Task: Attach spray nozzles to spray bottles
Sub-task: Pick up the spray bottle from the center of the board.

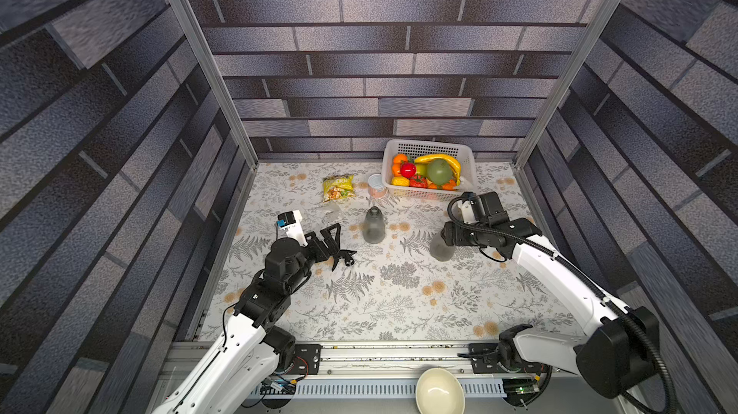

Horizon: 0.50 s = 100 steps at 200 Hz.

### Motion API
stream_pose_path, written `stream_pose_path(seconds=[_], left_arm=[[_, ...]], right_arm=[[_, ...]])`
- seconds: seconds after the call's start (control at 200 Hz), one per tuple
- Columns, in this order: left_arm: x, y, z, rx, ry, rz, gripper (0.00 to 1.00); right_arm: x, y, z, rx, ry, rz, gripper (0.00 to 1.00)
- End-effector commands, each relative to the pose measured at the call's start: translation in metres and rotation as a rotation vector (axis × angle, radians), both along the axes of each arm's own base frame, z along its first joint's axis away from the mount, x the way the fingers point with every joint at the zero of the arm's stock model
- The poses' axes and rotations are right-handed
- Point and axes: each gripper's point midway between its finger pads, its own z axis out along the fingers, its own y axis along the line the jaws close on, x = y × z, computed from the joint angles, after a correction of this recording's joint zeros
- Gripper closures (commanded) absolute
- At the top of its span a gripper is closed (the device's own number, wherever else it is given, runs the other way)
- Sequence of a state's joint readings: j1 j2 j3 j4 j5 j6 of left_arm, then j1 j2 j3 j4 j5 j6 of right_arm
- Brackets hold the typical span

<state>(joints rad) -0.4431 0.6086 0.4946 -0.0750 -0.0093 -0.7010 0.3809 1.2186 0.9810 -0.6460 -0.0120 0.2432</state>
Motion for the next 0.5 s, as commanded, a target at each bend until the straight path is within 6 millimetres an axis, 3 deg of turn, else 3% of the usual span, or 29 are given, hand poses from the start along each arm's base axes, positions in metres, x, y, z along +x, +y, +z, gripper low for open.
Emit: stream_pose_path(seconds=[0.0, 0.155, 0.276, 0.496], left_arm=[[-0.007, -0.019, 0.013, -0.085, -0.056, -0.114, 0.00], [-0.018, -0.028, -0.008, -0.046, 0.018, -0.190, 0.00], [-0.023, -0.025, -0.023, -0.079, 0.032, -0.167, 0.00], [-0.027, -0.031, -0.028, -0.097, 0.019, -0.154, 0.00]], right_arm=[[-0.005, 0.002, 0.000, -0.001, -0.015, 0.021, 0.12], [-0.004, 0.013, -0.008, 0.029, 0.007, 0.057, 0.11], [0.001, 0.010, -0.019, -0.003, 0.007, 0.051, 0.11], [0.014, 0.022, -0.026, 0.028, -0.012, 0.050, 0.15]])
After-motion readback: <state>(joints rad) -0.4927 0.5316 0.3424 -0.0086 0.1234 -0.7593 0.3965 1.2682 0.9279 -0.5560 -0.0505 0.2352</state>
